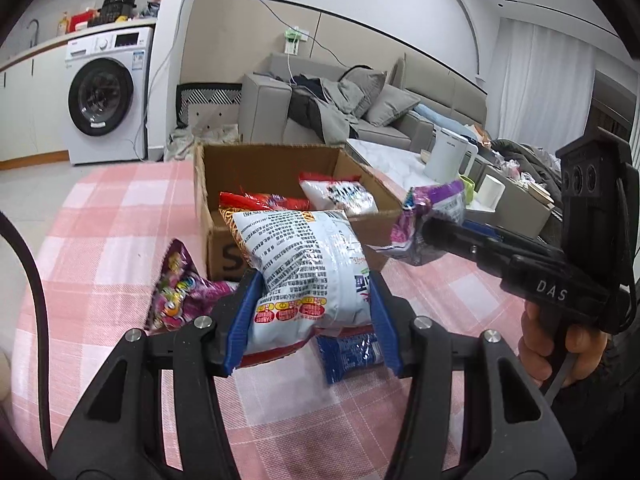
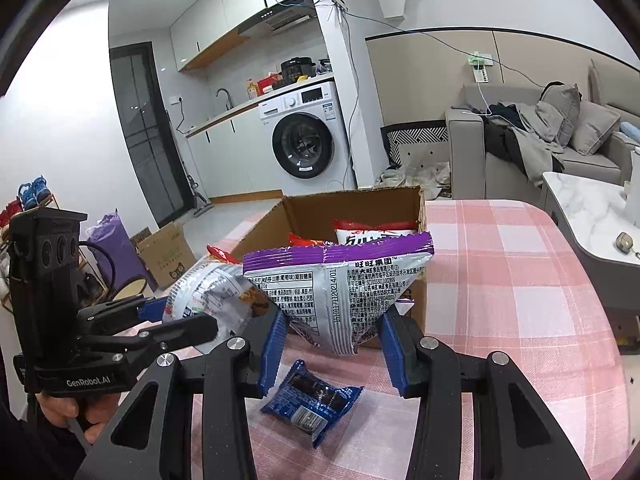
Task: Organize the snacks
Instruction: 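Lift both held bags and carry them over the cardboard box, then lower both bags into the box and open both tools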
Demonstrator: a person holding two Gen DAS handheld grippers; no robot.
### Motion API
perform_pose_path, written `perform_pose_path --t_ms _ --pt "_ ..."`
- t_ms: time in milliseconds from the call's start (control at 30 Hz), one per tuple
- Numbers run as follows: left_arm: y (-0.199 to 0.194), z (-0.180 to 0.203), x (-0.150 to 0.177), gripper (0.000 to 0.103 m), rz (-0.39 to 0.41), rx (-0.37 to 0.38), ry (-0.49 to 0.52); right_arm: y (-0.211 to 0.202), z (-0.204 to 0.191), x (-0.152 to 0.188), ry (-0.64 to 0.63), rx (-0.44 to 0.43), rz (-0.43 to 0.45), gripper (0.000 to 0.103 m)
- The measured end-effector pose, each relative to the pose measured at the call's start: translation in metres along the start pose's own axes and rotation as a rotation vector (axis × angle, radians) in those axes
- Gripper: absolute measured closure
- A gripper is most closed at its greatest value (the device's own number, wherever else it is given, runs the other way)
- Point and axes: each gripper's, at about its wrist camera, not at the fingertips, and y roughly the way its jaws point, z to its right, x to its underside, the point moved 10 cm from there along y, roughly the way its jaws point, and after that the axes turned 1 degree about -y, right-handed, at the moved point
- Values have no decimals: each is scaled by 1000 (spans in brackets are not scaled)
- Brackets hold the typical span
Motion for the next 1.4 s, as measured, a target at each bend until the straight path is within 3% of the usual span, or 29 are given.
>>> perform_pose_path --t_ms 333,567,1400 --pt "-26 -15 -33 53 65 -36 -7 -11 -5 -29 -1 19 43 59" --pt "-23 -22 -62 53 72 -60 0 -2 -7 -57 18 13 48 59" --pt "76 -24 -107 53 20 -107 6 58 8 -101 97 2 26 61"
